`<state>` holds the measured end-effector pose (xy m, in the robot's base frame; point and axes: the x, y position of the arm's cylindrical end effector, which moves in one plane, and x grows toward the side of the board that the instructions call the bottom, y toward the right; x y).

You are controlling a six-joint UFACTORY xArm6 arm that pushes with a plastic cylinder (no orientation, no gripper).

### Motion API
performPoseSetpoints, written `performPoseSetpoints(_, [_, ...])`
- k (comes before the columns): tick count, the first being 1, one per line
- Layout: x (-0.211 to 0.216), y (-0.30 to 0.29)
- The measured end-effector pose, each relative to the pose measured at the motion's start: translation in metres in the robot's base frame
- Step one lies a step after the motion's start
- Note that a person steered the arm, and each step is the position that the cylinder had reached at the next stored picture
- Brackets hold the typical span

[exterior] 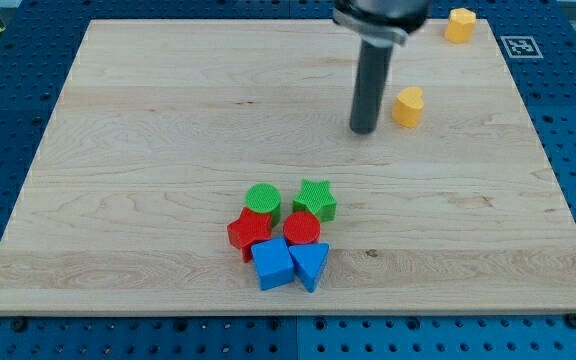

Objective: Push the yellow heart to the bottom of the yellow hexagon

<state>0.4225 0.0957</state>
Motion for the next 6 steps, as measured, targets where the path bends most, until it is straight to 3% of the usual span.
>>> performPoseSetpoints(1, [0.009,0.033])
performPoseSetpoints(3, [-0.035,0.032])
performPoseSetpoints(6, [-0.079,0.093])
